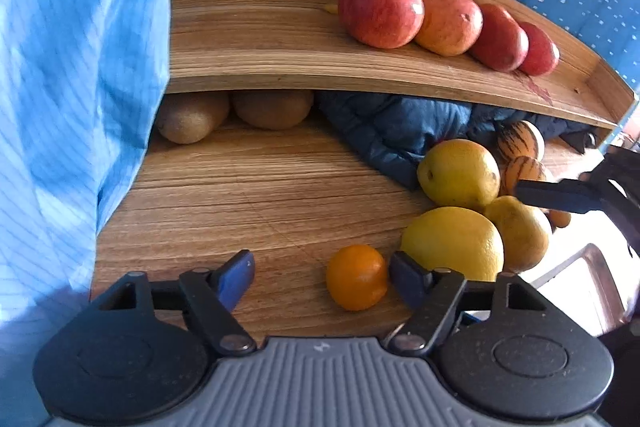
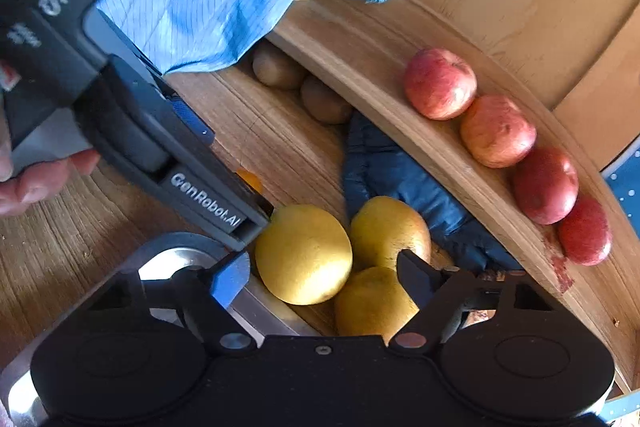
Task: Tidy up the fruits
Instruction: 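Grasp the small orange with the left tool while the right tool grasps the yellow grapefruit, then carry the orange in the left tool and grapefruit in the right tool over the tray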
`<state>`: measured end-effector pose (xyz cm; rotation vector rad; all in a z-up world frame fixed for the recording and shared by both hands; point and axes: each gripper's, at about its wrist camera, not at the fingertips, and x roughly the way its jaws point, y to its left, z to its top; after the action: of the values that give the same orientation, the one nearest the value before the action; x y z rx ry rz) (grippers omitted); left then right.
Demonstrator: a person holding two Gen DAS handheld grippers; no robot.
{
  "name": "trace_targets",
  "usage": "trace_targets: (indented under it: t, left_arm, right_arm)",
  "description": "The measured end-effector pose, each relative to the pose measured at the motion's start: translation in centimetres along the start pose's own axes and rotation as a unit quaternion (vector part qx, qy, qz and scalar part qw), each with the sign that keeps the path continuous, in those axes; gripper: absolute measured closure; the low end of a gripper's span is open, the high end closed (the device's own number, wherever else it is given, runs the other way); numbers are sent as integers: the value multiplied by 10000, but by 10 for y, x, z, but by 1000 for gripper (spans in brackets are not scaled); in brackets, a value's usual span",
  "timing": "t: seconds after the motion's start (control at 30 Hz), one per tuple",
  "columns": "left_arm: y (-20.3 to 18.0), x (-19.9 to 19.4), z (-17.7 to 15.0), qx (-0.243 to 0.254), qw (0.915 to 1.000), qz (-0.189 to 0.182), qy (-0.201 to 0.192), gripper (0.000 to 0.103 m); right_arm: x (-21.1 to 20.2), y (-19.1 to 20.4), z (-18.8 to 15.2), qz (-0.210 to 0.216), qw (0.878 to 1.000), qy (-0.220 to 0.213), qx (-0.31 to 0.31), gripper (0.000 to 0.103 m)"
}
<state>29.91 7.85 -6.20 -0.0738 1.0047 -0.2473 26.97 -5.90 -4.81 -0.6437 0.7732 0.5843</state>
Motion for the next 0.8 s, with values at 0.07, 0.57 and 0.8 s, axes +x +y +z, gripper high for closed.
trace_targets:
  t: [0.07,0.57,0.8]
  left_arm:
    - [0,-1,0,15,10000,-37,-13,33]
    - [0,-1,0,-112,9984,-538,114,68]
    - [0,-5,-2,-352,9989,-325,-2,68]
  right_arm:
    - [5,1,2,-35,10000,53,-35,25]
    - [17,7,9,95,9997,207,-33,46]
    - [1,6,5,-99,9997,-129,164,46]
